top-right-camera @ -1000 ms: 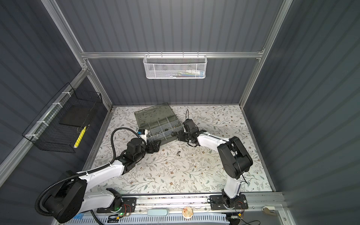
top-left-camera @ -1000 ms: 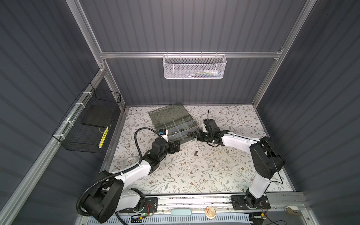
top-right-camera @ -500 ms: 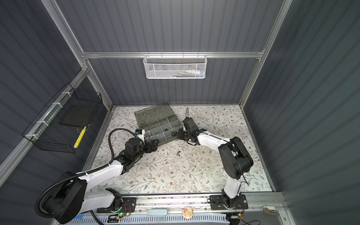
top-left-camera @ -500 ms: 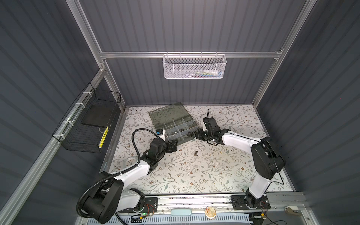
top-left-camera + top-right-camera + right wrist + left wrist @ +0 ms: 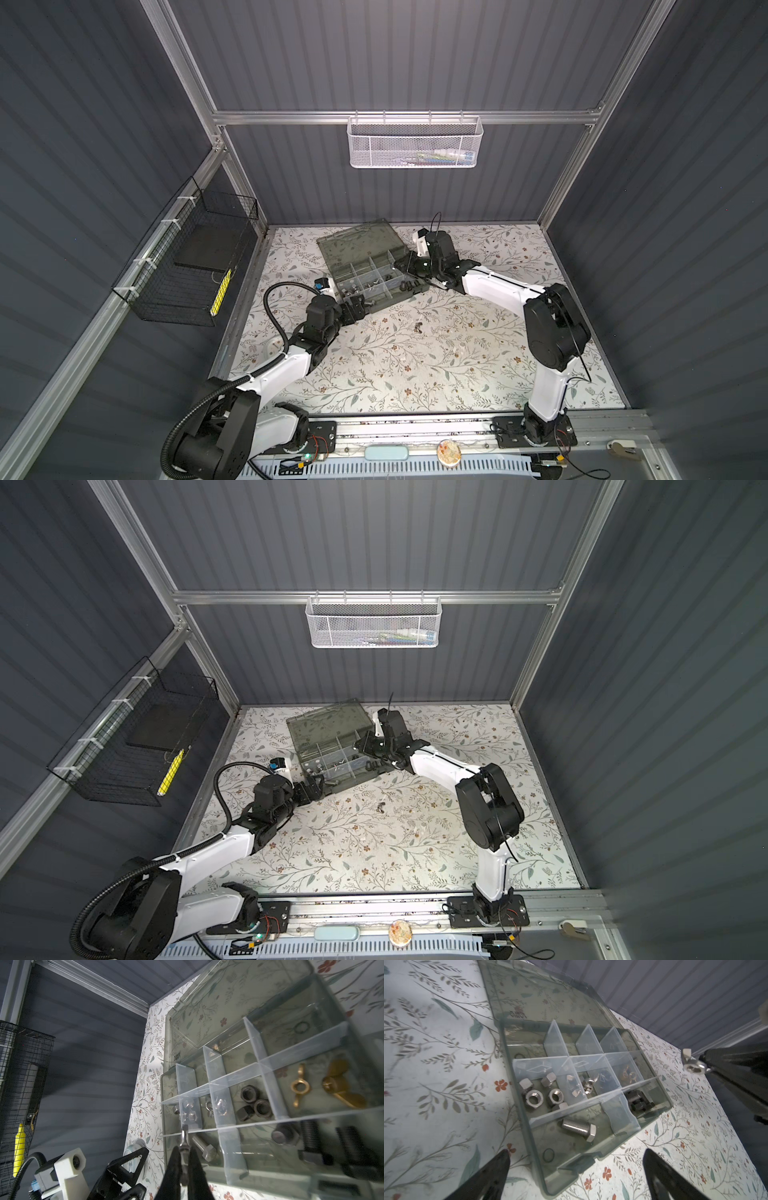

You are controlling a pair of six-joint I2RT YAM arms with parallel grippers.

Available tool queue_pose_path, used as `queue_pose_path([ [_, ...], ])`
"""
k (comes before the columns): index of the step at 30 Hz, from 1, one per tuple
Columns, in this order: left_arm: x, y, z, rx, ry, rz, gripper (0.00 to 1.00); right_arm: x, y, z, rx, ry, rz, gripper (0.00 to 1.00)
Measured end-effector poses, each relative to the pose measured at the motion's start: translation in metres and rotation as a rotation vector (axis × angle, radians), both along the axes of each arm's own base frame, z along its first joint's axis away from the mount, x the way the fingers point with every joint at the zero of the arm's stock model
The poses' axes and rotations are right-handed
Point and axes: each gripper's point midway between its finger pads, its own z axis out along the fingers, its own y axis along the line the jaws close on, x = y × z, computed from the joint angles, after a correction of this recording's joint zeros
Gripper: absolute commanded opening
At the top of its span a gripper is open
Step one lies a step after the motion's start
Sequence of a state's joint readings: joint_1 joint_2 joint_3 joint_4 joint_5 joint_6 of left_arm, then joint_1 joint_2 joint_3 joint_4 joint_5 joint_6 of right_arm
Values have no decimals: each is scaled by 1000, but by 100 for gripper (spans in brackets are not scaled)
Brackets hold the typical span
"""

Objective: Sort the screws and nuts into containers
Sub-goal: Place the nut into the container.

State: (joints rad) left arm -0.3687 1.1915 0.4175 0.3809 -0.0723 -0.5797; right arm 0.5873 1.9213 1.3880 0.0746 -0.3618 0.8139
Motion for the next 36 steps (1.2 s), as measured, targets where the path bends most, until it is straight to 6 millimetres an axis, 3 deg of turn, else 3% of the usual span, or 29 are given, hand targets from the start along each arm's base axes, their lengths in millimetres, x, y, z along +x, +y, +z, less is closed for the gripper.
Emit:
queue_pose_path([
  [5, 4, 20, -2, -31, 14, 79, 100, 5, 21, -6, 36, 31, 19, 0],
  [11, 5, 22, -14, -72, 61, 86, 100, 16, 43, -7, 79, 38, 33, 0],
  [19, 6, 11, -31, -138, 115, 27, 100, 21, 63, -31, 87, 74, 46, 0],
  [27, 7, -3, -23, -187, 90, -47, 100, 14, 72, -69, 59, 138, 53, 0],
  [36, 8, -15, -22, -221, 83, -108, 100, 16, 73, -79, 48, 149, 50, 3],
])
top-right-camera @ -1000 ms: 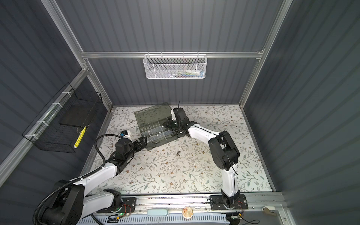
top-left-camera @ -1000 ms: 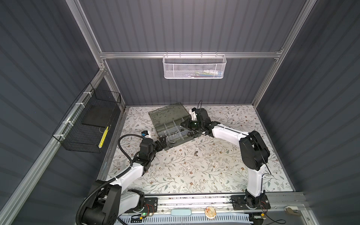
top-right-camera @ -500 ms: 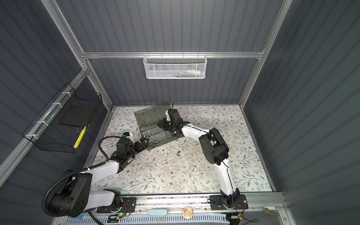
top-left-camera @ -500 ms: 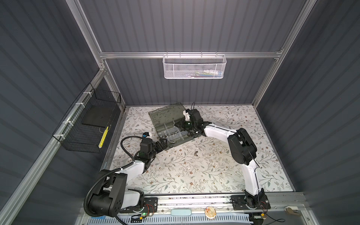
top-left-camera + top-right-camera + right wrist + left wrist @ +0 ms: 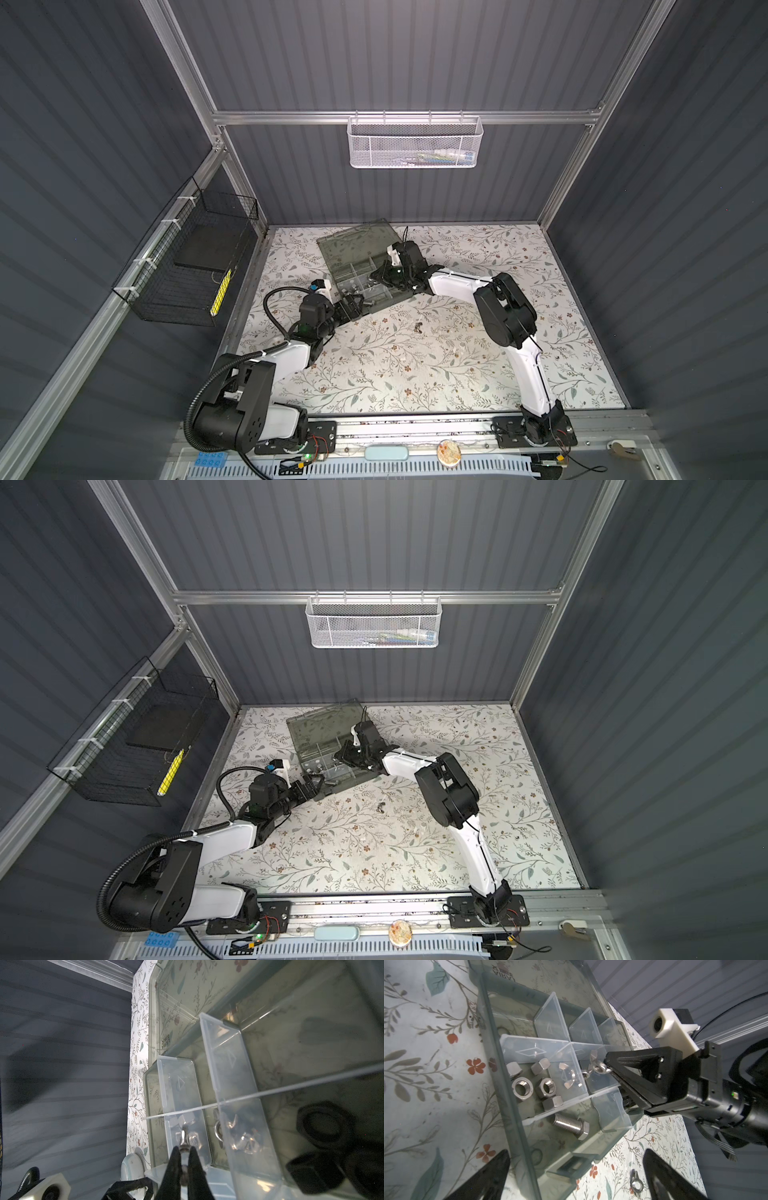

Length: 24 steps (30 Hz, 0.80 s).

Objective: Sort the screws and nuts into containers
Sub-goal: Place the nut into the container.

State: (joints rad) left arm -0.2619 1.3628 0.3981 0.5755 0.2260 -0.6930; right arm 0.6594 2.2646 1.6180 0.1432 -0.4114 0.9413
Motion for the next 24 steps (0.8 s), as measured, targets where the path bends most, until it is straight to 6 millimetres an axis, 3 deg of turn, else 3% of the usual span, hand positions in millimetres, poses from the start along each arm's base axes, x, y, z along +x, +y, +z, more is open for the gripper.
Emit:
queue_pose_path([
  [20, -1, -5, 3, -16, -8, -27, 100, 0, -3, -2, -36, -2, 1, 30],
  [24, -1, -5, 3, -16, -9, -27, 100, -1, -4, 5, -36, -12, 3, 37],
])
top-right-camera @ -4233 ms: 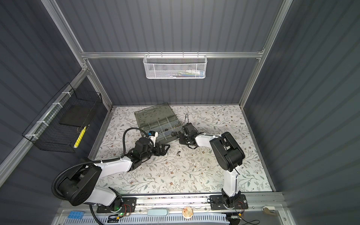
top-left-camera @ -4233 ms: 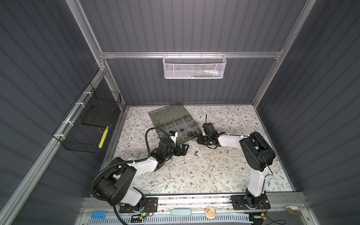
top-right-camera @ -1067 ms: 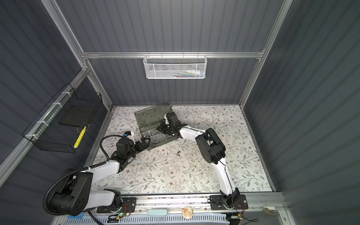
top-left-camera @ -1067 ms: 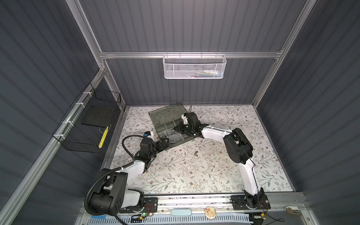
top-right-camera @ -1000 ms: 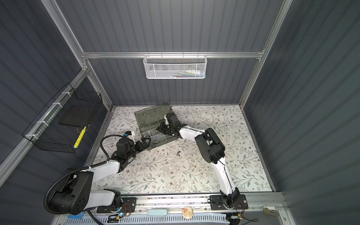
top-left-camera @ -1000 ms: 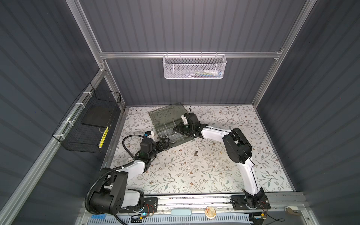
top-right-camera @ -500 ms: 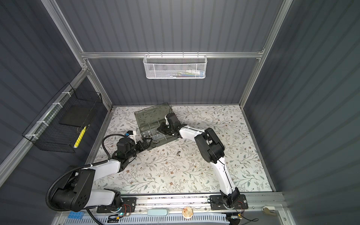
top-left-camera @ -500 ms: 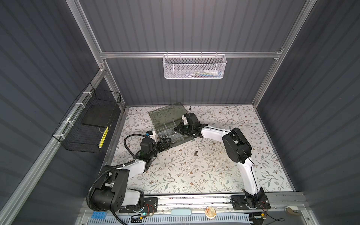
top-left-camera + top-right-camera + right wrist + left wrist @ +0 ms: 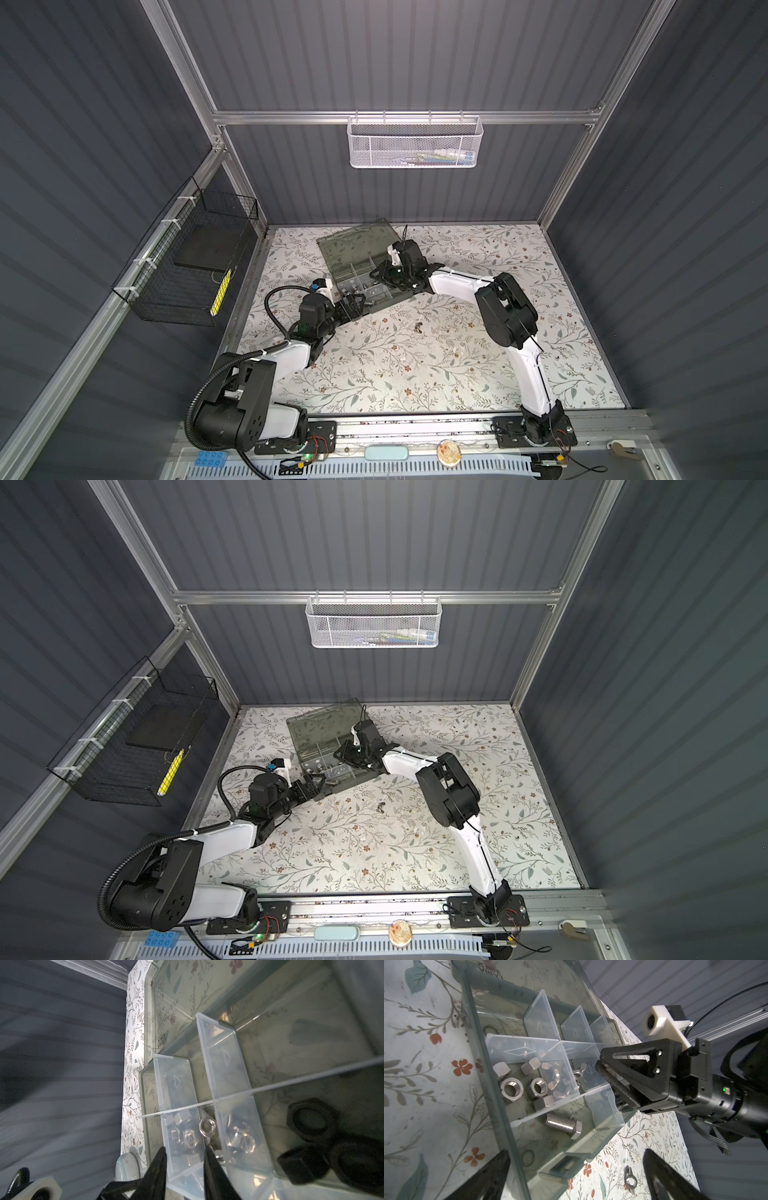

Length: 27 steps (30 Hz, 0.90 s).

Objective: Sort the screws and nuts into containers
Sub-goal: Place the nut into the container, then pick up the nut from the center of the table.

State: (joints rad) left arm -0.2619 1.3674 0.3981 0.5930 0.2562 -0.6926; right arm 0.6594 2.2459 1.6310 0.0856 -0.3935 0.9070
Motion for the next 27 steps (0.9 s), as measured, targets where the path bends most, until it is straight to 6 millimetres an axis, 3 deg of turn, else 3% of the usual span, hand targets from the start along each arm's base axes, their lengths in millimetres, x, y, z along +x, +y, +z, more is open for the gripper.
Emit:
queue_pose_path([
  [4, 0, 0, 0, 0, -1, 0, 100, -2, -3, 24, 12, -40, 4, 48],
  [10, 0, -2, 8, -3, -27, -7, 100, -11, -15, 68, 25, -125, -4, 74],
  [15, -7, -18, 22, 22, -86, -54, 100, -23, -36, 82, -12, -177, -34, 99],
  [21, -28, -50, 32, 110, -155, -155, 100, -43, -68, 85, -89, -212, -69, 99],
  [27, -30, -53, 28, 166, -163, -162, 100, -70, -106, 67, -198, -217, -97, 99],
])
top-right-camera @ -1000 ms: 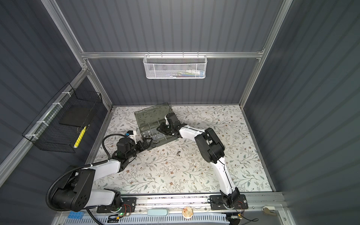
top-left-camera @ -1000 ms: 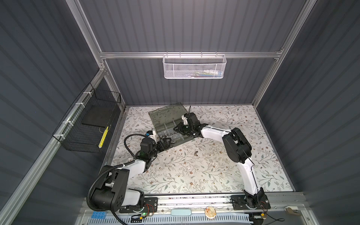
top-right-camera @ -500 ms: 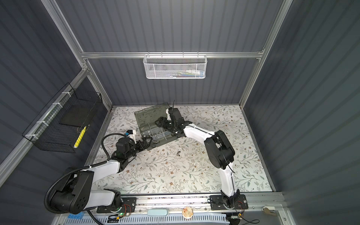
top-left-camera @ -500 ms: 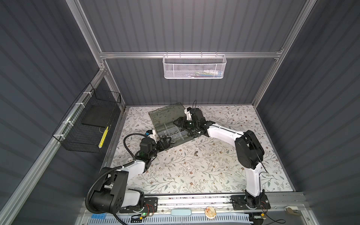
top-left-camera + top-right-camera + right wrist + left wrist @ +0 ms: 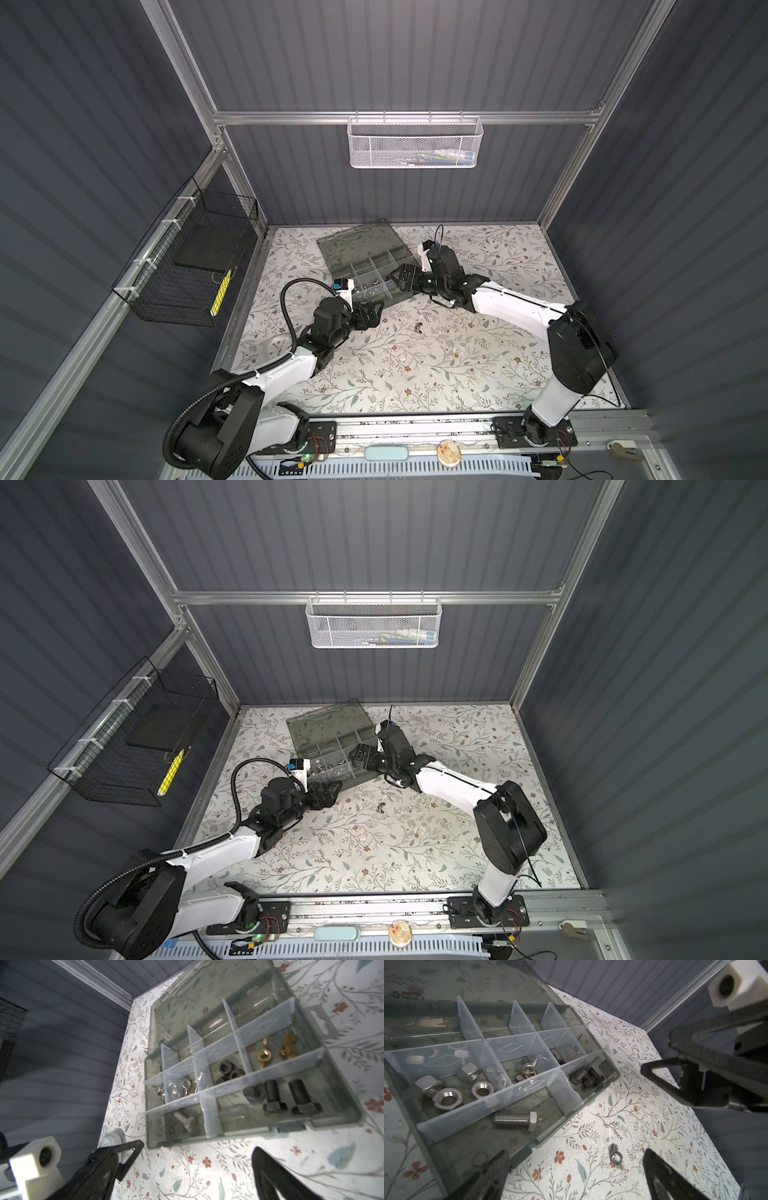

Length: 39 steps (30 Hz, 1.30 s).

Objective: Sort the screws and nuts into containers
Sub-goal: Pick up the nut from the center of the table.

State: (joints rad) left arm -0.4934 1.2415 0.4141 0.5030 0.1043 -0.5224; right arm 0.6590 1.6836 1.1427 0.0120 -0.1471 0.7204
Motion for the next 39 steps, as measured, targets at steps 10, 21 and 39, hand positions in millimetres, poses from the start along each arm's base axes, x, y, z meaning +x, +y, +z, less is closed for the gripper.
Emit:
queue_pose_path([
  [10, -6, -25, 0, 66, -23, -62, 100, -44, -44, -74, -159, 132, -22, 74],
  [21, -7, -28, -9, 107, -7, -71, 100, -80, -34, -117, -206, 223, 18, 42],
  [39, -6, -28, -14, 116, 2, -67, 100, -80, -36, -137, -235, 248, 3, 20],
])
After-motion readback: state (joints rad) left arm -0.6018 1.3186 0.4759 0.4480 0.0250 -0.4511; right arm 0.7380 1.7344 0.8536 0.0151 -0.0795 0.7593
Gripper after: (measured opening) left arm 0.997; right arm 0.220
